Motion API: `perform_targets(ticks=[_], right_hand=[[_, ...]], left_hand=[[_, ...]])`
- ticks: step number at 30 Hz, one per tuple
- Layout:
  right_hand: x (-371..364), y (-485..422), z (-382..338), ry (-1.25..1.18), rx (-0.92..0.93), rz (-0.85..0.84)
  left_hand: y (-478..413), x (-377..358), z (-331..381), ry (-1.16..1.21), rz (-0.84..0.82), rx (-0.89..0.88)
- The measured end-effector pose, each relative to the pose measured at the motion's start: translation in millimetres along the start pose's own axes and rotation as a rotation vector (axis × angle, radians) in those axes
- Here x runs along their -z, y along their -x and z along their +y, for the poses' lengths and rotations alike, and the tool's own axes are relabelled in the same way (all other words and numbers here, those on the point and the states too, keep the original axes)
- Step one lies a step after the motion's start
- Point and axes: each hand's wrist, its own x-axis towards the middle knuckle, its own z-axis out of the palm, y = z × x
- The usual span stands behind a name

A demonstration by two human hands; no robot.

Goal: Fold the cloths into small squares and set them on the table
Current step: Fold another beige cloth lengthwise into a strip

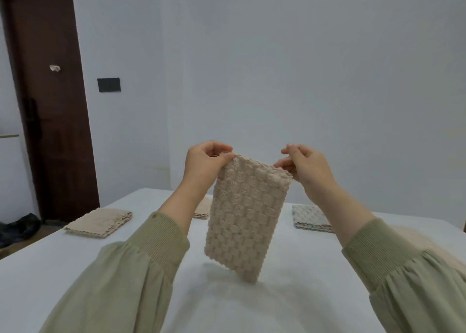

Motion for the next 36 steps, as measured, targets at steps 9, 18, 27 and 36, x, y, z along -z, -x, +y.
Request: perform_targets(ticks=[9, 18, 27, 36], right_hand=[[-5, 15, 12, 0.322, -0.120, -0.381], [0, 10, 13, 0.143, -0.069, -0.252], [3, 13, 4, -0.017, -0.025, -0.271], [24, 8, -2, -0.152, -0.257, -0.293]], left_hand=[[7, -5, 9, -0.138, -0.058, -0.105], [2, 13, 6, -0.008, -0.099, -0.035], [11, 13, -23, 0.250, -0.516, 0.325], [12, 3, -11, 0.224, -0.451, 0.298]])
